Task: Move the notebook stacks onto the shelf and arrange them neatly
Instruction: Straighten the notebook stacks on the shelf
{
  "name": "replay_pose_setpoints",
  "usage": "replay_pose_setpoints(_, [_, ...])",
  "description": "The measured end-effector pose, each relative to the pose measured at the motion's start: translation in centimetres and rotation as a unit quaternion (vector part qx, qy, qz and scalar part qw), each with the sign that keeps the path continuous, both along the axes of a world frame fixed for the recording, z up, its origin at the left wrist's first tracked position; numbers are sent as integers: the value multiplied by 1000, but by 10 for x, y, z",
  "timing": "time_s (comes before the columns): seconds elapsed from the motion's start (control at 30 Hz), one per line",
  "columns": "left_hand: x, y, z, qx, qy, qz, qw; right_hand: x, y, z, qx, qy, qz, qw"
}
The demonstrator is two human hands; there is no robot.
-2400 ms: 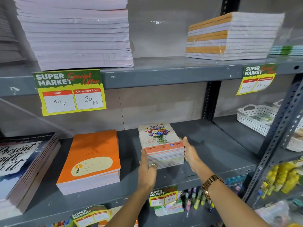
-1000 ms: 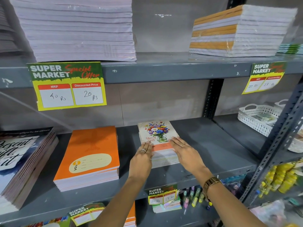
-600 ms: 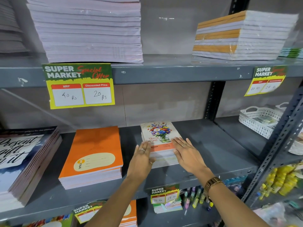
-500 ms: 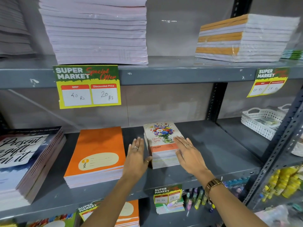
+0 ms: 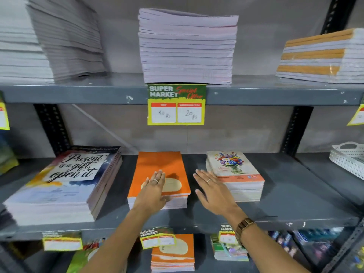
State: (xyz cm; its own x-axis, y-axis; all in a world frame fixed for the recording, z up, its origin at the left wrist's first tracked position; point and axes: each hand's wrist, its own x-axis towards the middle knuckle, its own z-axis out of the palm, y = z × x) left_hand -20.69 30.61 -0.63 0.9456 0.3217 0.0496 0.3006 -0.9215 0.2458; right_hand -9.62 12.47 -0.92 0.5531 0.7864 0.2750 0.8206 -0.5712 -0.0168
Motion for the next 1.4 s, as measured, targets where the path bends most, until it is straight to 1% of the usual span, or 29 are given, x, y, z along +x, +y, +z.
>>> replay_pose_setpoints(0.07, [-8,10,-3,6,16,4,1000,-6,14,-5,-22,9,13,1000])
replay_pose_setpoints(0.1, [-12,15,-4,13,27,1,1000,-10,21,-7,-30,28,28,999])
replay_pose_setpoints(0.17, [-19,24,-7,40,57,-17,997,-16,33,-8,-34,47,57,997])
replay_pose_setpoints(0.2, [-21,27,-9,58,69,-27,996,-19,37,-10,-40,56,55,996])
replay_pose_setpoints(0.27, [-26,32,-13,85,72,-40,993,-23,46,-14,-52,62,44,996])
replay_pose_setpoints(0.4, [-30,41,-19,87,51,-52,994,-35,62,-16,-67,101,4,993])
replay_pose_setpoints(0.6, [-31,50,-20,109,53,-74,990,-42,75,-15,-78,91,-44,992])
replay_pose_setpoints(0.9, [-35,58,-18,104,45,-85,990,-50,79,-15,-96,64,-65,991])
replay_pose_setpoints(1.23, [-36,63,-19,74,30,-78,994,-52,86,-6,-103,100,-75,987])
replay_pose_setpoints(1.4, [-39,64,-18,52,20,-81,995,-52,85,-8,-111,103,-77,985])
